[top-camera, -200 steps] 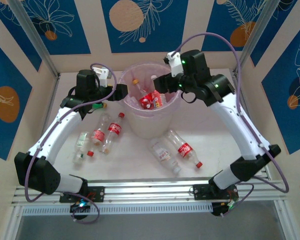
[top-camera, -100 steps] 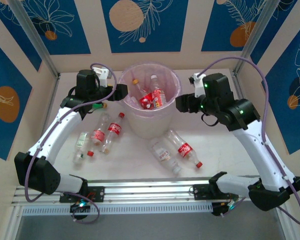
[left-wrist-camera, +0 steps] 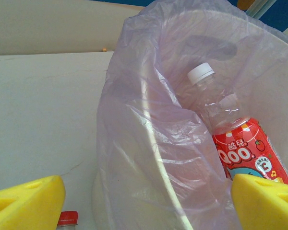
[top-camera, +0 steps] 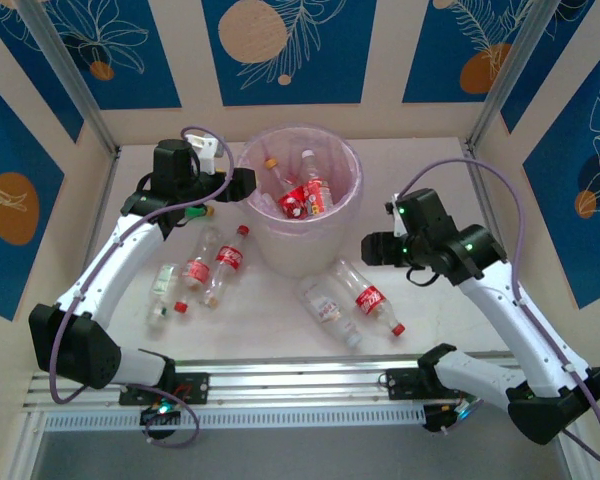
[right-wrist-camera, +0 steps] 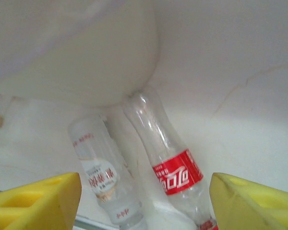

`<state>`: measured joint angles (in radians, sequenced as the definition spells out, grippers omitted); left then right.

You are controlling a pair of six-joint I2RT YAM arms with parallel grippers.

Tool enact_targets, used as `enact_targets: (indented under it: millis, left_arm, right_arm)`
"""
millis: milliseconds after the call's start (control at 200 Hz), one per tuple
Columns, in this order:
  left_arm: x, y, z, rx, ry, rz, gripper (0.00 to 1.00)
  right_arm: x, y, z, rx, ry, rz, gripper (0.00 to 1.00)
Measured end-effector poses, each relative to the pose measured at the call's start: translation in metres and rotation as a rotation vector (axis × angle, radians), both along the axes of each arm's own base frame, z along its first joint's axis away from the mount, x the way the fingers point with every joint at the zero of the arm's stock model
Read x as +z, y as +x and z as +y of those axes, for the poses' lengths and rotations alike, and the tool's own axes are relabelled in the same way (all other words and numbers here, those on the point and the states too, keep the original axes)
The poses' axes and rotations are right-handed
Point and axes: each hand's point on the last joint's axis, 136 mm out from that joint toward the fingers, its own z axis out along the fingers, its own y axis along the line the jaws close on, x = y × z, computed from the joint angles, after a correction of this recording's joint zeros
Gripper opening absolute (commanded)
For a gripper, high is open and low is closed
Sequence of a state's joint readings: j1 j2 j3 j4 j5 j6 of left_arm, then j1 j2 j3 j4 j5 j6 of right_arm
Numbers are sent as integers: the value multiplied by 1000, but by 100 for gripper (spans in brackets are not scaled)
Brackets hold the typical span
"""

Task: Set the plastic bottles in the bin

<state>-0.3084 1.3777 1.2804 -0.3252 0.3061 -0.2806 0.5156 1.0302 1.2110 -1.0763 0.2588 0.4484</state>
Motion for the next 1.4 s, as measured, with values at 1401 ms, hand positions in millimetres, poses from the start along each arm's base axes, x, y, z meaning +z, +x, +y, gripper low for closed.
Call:
enact_targets:
  millis: [1401]
  left_arm:
    - [0, 0, 0, -1, 0, 0, 89]
  right_arm:
    - [-195, 0, -6, -105, -127, 470, 82]
